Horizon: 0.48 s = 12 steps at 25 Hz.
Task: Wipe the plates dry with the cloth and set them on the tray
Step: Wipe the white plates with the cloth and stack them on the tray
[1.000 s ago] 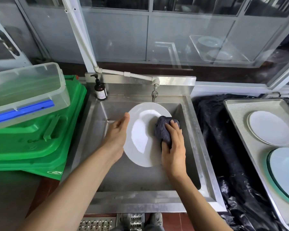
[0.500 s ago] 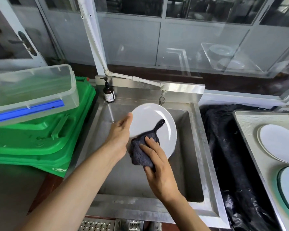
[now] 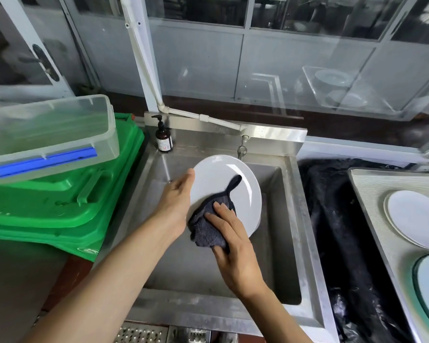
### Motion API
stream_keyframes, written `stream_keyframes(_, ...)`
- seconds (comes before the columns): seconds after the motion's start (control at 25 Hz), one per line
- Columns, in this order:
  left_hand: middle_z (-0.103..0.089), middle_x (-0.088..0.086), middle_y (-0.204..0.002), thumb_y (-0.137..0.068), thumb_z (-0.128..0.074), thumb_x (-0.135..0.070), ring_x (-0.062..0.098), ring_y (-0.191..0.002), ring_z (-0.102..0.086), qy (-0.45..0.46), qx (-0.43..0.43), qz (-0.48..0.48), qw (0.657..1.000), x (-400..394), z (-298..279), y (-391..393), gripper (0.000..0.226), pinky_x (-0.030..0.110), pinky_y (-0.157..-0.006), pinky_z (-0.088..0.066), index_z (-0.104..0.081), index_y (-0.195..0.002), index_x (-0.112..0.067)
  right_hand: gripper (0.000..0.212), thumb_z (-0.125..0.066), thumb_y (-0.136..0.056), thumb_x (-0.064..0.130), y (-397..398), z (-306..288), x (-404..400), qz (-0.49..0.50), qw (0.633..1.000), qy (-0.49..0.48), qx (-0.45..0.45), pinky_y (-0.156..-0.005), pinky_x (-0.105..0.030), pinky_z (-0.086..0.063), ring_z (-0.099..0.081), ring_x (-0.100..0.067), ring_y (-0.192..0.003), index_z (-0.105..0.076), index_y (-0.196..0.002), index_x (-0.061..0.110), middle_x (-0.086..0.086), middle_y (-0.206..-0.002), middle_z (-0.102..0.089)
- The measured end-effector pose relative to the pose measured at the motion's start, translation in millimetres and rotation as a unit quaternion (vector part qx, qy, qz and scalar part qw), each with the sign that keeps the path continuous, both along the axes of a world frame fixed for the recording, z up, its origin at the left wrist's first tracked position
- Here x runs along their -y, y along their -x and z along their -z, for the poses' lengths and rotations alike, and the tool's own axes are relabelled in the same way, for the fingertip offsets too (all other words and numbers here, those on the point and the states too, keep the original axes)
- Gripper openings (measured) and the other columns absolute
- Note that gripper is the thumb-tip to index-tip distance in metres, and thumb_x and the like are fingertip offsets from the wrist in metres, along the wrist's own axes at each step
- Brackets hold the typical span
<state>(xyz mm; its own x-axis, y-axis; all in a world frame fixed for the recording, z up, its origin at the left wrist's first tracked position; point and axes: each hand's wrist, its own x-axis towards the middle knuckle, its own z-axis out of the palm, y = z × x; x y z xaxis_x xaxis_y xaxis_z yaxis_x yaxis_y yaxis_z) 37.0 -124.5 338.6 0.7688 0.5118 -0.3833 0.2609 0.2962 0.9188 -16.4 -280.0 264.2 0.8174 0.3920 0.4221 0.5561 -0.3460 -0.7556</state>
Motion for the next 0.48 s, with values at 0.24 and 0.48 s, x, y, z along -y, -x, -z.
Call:
stream_keyframes(0.24, -0.077, -0.010, -0.077, -0.101, -0.056, -0.037, 0.008, -0.076, -0.071, 0.009, -0.006, 0.049, 0.999, 15, 6, 9, 0.038, 0.037, -0.094, -0.054, -0.078, -0.072, -0.027, 0.045, -0.060, -0.099, 0.009, -56, -34, -10, 0.053, 0.998, -0.020, -0.014, -0.126, -0.040, -0.024, -0.031, -0.017, -0.152, -0.057, -0.144, 0.015, -0.003, -0.160, -0.041)
stream_keyframes(0.48, -0.075, -0.002, -0.091, -0.098, -0.059, -0.045, 0.030, -0.108, -0.068, -0.010, -0.019, 0.029, 0.999, 6, 9, 10, 0.029, 0.050, -0.102, -0.050, -0.073, -0.077, -0.030, 0.046, -0.063, -0.098, 0.004, -67, -35, -7, 0.051, 0.998, 0.019, 0.028, -0.123, -0.050, -0.027, -0.035, -0.023, -0.150, -0.057, -0.143, 0.011, -0.007, -0.159, -0.043)
